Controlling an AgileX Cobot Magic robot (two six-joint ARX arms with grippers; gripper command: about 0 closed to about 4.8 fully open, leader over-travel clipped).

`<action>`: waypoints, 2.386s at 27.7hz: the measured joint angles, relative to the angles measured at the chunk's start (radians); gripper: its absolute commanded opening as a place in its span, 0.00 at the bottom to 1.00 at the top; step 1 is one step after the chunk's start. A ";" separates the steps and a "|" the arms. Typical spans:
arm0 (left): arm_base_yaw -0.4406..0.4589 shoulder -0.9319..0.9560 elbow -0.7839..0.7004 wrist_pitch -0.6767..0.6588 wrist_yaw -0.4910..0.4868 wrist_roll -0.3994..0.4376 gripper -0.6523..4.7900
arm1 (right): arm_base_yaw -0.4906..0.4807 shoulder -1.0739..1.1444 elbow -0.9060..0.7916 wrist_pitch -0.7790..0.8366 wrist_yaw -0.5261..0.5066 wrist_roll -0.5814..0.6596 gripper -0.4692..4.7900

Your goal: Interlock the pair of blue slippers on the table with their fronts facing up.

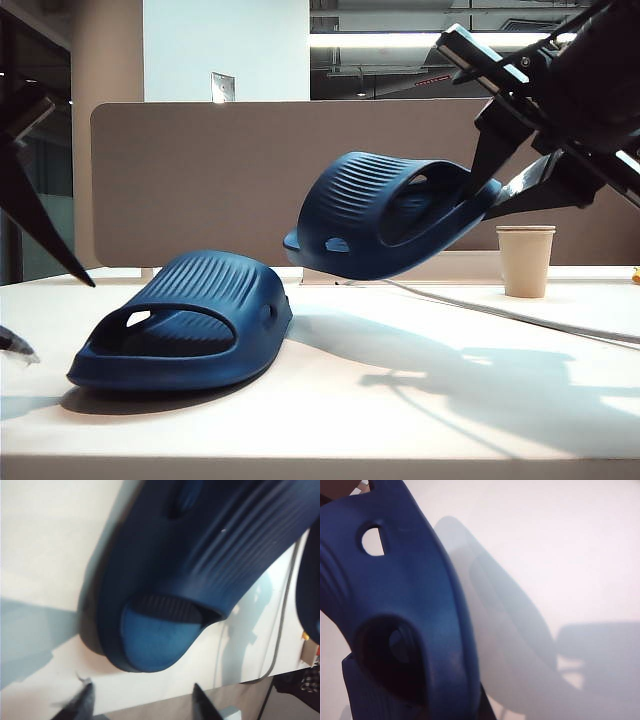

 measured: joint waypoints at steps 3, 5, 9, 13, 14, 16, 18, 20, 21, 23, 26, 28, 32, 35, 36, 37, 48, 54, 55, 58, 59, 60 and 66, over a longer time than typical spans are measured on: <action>0.000 0.002 -0.005 0.010 -0.008 -0.008 0.56 | 0.000 0.000 0.000 0.000 0.000 0.000 0.09; 0.000 0.012 -0.009 0.017 -0.016 -0.018 0.56 | 0.000 0.000 0.000 0.001 0.000 0.000 0.09; -0.002 0.012 -0.049 0.067 -0.016 -0.054 0.56 | 0.000 0.000 0.000 0.000 0.000 0.000 0.09; -0.002 0.012 -0.070 0.108 -0.016 -0.071 0.56 | 0.000 0.002 0.000 0.001 0.000 0.000 0.09; -0.002 0.012 -0.071 0.115 -0.016 -0.072 0.56 | 0.000 0.002 0.000 0.000 0.000 0.000 0.09; -0.003 0.012 -0.072 0.129 -0.016 -0.075 0.56 | 0.000 0.002 0.000 0.001 0.000 0.000 0.09; -0.019 0.012 -0.072 0.141 -0.023 -0.082 0.56 | 0.000 0.002 0.000 0.001 0.000 0.000 0.09; -0.081 0.014 -0.072 0.165 -0.059 -0.106 0.56 | 0.000 0.002 0.000 0.001 0.000 0.000 0.09; -0.111 0.024 -0.072 0.190 -0.077 -0.118 0.56 | 0.000 0.002 0.000 0.001 0.000 0.000 0.09; -0.166 0.067 -0.071 0.241 -0.115 -0.140 0.56 | 0.000 0.002 0.000 0.001 0.000 0.000 0.09; -0.184 0.116 -0.072 0.258 -0.138 -0.156 0.56 | 0.000 0.002 0.000 0.000 -0.009 0.000 0.09; -0.183 0.130 -0.072 0.266 -0.151 -0.159 0.56 | 0.000 0.002 0.000 -0.002 -0.017 0.000 0.09; -0.183 0.130 -0.073 0.301 -0.168 -0.159 0.56 | 0.000 0.002 0.000 -0.007 -0.023 0.000 0.09; -0.183 0.130 -0.073 0.304 -0.193 -0.159 0.56 | 0.000 0.002 0.000 -0.007 -0.023 0.000 0.09; -0.185 0.130 -0.073 0.304 -0.210 -0.159 0.56 | 0.000 0.002 0.000 -0.007 -0.023 0.000 0.09; -0.188 0.130 -0.073 0.304 -0.219 -0.159 0.56 | 0.000 0.002 0.000 -0.007 -0.023 0.000 0.09; -0.198 0.157 -0.072 0.311 -0.305 -0.159 0.56 | 0.000 0.002 0.000 -0.007 -0.060 0.000 0.09; -0.204 0.238 -0.071 0.418 -0.267 -0.190 0.55 | 0.000 0.002 0.000 -0.007 -0.068 0.000 0.09; -0.207 0.242 -0.071 0.424 -0.267 -0.197 0.55 | 0.000 0.002 0.000 -0.007 -0.071 0.000 0.09; -0.221 0.279 -0.068 0.462 -0.261 -0.209 0.45 | 0.000 0.002 0.000 -0.007 -0.072 0.000 0.09; -0.234 0.299 -0.066 0.484 -0.262 -0.212 0.36 | 0.000 0.002 0.000 -0.007 -0.072 0.000 0.09; -0.249 0.321 -0.066 0.497 -0.262 -0.223 0.32 | 0.000 0.002 0.000 -0.007 -0.072 0.000 0.09; -0.272 0.351 -0.065 0.528 -0.280 -0.230 0.19 | 0.000 0.002 0.000 -0.007 -0.072 0.000 0.09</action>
